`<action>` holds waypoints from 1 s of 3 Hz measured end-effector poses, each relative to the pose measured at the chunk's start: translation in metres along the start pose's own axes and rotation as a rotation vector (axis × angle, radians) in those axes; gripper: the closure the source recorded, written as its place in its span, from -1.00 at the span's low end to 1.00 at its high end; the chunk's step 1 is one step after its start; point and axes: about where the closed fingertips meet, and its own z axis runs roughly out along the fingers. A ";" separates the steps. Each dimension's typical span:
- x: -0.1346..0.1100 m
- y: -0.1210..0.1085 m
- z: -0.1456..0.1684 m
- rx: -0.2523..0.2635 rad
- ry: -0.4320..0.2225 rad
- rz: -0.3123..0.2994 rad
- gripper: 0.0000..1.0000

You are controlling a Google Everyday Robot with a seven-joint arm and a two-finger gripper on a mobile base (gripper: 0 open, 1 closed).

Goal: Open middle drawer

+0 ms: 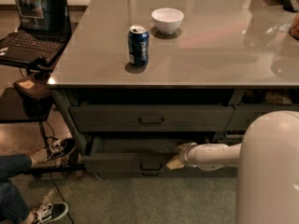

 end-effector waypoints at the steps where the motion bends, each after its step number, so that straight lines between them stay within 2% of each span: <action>1: 0.000 0.000 -0.001 0.000 0.000 0.000 1.00; 3: 0.021 0.024 -0.017 0.003 -0.004 0.030 1.00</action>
Offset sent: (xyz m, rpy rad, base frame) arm -0.4348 -0.0914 -0.0903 0.1325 -0.0698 -0.3288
